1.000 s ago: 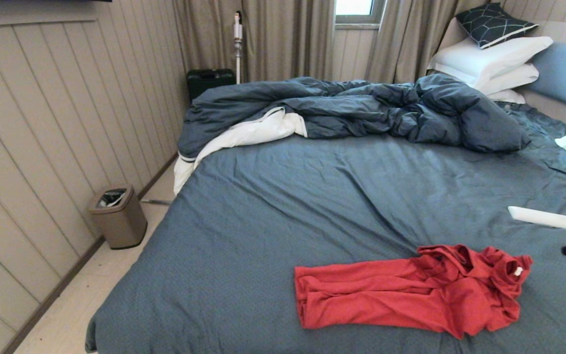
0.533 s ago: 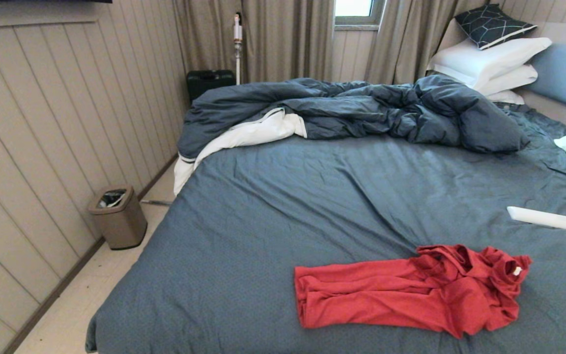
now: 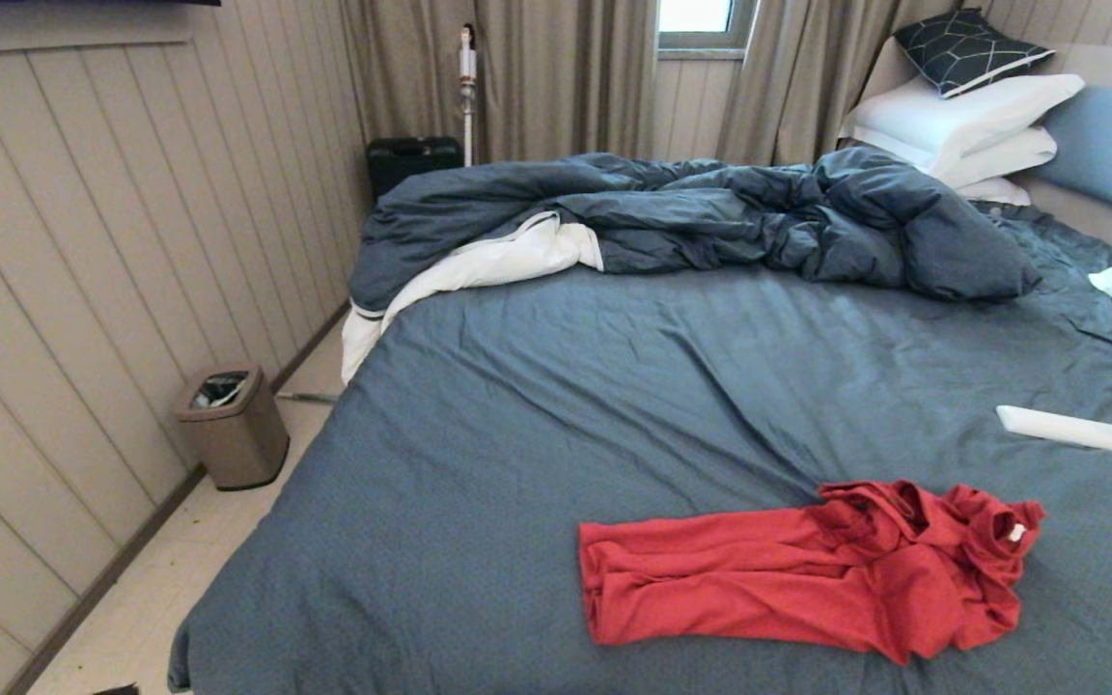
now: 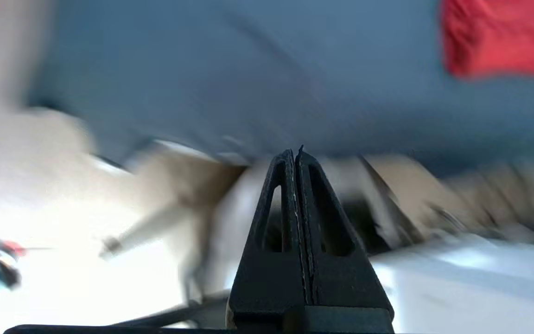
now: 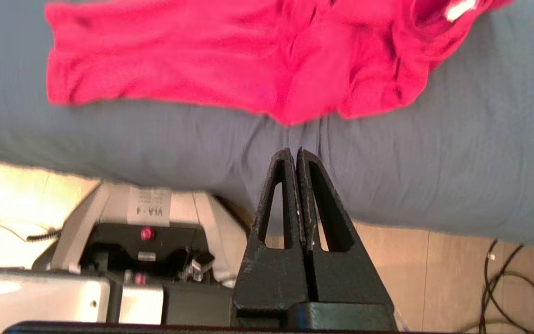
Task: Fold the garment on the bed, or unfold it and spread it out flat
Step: Unford the red T-shirt
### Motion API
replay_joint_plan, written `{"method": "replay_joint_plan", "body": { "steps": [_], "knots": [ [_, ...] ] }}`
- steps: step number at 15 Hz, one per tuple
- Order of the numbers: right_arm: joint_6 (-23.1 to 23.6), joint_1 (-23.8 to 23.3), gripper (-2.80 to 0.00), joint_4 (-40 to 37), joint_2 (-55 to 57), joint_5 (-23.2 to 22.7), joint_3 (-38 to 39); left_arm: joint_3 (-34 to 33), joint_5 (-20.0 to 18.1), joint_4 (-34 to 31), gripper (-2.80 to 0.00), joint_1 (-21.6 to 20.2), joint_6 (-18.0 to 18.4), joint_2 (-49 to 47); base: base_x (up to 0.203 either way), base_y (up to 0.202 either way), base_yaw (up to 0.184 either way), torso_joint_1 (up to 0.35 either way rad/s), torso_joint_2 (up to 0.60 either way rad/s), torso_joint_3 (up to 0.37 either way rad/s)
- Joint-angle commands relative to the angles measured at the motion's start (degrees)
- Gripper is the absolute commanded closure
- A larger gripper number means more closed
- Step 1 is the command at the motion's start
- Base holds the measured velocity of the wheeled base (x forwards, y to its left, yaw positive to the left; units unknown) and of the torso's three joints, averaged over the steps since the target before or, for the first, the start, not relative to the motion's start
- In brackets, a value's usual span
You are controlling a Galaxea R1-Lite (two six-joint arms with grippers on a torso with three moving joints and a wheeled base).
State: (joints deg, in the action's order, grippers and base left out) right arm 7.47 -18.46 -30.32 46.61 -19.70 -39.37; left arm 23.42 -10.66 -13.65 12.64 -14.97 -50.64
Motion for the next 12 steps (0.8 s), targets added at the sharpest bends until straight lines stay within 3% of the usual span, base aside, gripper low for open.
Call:
{"method": "replay_joint_plan", "body": {
  "steps": [1, 2, 4, 7, 11, 12],
  "knots": [
    [-0.3, -0.1, 0.0, 0.6, 4.1, -0.1, -1.0, 9.5, -0.6, -1.7, 0.0, 7.0, -3.1, -21.8, 0.0, 0.0, 0.0, 0.0, 0.0, 0.0],
    [-0.7, -0.2, 0.0, 1.1, 5.2, -0.1, -1.5, 15.6, -1.1, -3.0, -2.8, 11.4, -5.5, -28.6, 0.0, 0.0, 0.0, 0.0, 0.0, 0.0],
    [-0.8, -0.5, 0.0, 2.2, 6.5, -0.2, -1.7, 27.3, -1.8, -6.0, -2.8, 18.0, -9.3, -39.6, 0.0, 0.0, 0.0, 0.0, 0.0, 0.0],
    [-0.7, -0.6, 0.0, 2.5, 7.0, -0.3, -1.7, 41.3, -2.4, -10.8, -2.8, 24.6, -15.1, -53.4, 0.0, 0.0, 0.0, 0.0, 0.0, 0.0],
    [-1.0, -1.6, 0.0, 3.7, 7.8, -0.3, -1.5, 51.7, -1.5, -12.7, -2.8, 31.9, -20.1, -63.5, 0.0, 0.0, 0.0, 0.0, 0.0, 0.0],
    [-0.9, -2.6, 0.0, 3.9, 7.7, -0.3, -1.4, 53.2, 1.4, -12.6, -2.8, 32.9, -20.7, -65.4, 0.0, 0.0, 0.0, 0.0, 0.0, 0.0]
  ]
}}
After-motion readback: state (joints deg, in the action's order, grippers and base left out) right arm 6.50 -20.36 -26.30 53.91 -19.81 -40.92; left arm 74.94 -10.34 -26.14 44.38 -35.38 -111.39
